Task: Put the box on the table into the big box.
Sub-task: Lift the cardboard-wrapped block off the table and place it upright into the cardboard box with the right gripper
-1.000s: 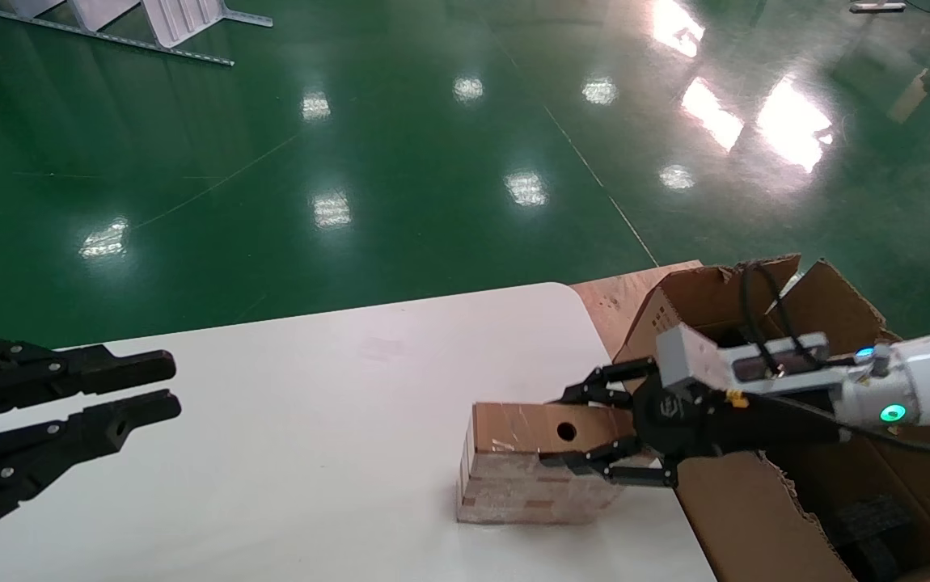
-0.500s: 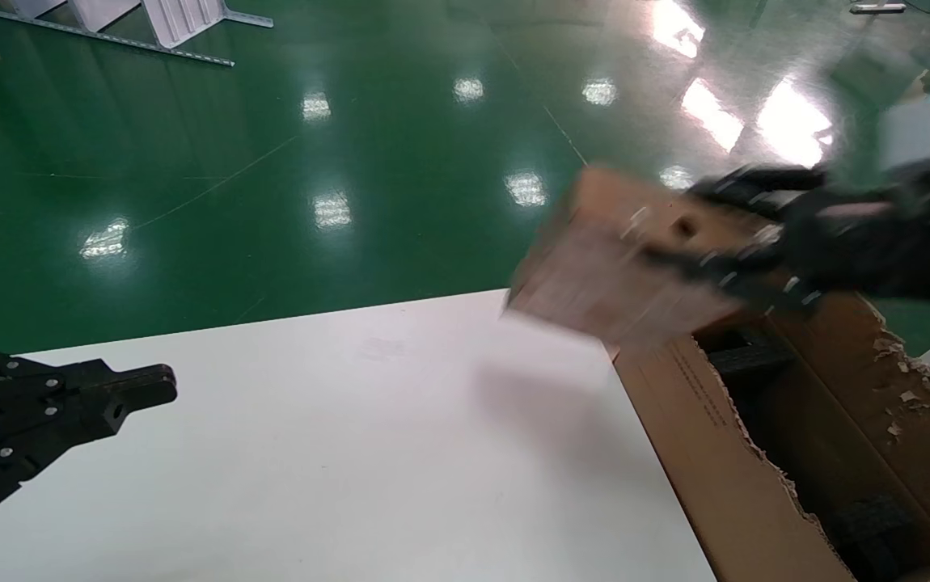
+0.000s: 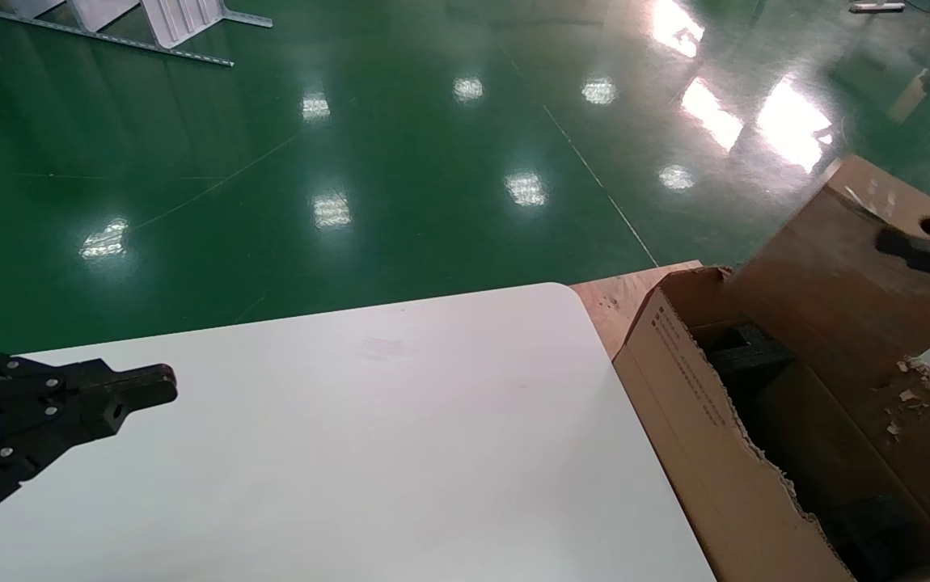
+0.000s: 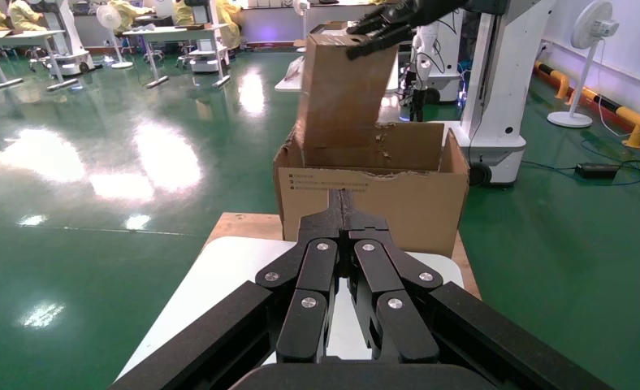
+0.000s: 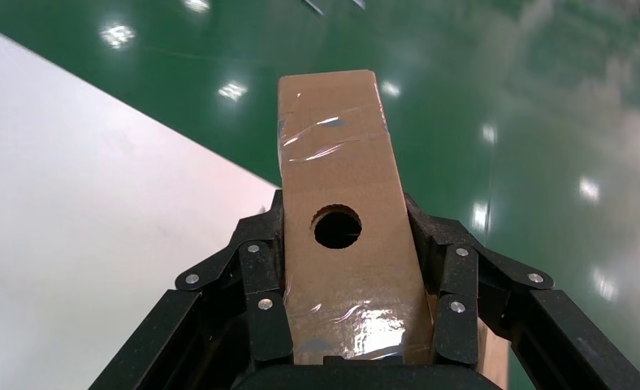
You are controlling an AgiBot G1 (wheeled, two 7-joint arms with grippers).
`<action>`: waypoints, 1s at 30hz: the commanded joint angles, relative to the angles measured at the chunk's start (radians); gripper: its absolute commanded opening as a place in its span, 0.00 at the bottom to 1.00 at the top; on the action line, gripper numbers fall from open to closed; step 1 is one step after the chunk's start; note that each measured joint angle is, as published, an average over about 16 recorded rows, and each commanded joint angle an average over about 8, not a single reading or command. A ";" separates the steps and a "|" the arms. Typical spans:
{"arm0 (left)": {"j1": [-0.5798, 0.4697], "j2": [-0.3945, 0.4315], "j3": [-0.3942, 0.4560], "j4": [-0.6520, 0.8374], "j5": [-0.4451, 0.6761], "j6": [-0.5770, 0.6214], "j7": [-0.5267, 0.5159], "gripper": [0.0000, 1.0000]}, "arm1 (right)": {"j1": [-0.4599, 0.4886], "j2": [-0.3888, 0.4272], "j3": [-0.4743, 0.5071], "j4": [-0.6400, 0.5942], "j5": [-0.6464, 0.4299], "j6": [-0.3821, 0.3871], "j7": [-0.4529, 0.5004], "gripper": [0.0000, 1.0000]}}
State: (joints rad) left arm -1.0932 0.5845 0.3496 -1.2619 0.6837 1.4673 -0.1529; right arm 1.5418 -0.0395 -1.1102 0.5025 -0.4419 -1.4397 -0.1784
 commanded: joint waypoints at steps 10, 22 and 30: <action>0.000 0.000 0.000 0.000 0.000 0.000 0.000 0.00 | -0.224 -0.106 -0.071 -0.336 0.238 -0.049 -0.058 0.00; 0.000 0.000 0.000 0.000 0.000 0.000 0.000 0.00 | -0.529 -0.263 0.060 -0.683 0.427 -0.100 -0.146 0.00; 0.000 0.000 0.000 0.000 0.000 0.000 0.000 0.00 | -0.688 -0.336 0.195 -0.802 0.519 -0.127 -0.135 0.00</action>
State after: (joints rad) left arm -1.0933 0.5843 0.3500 -1.2619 0.6835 1.4672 -0.1528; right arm 0.8659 -0.3677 -0.9301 -0.2842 0.0661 -1.5605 -0.3131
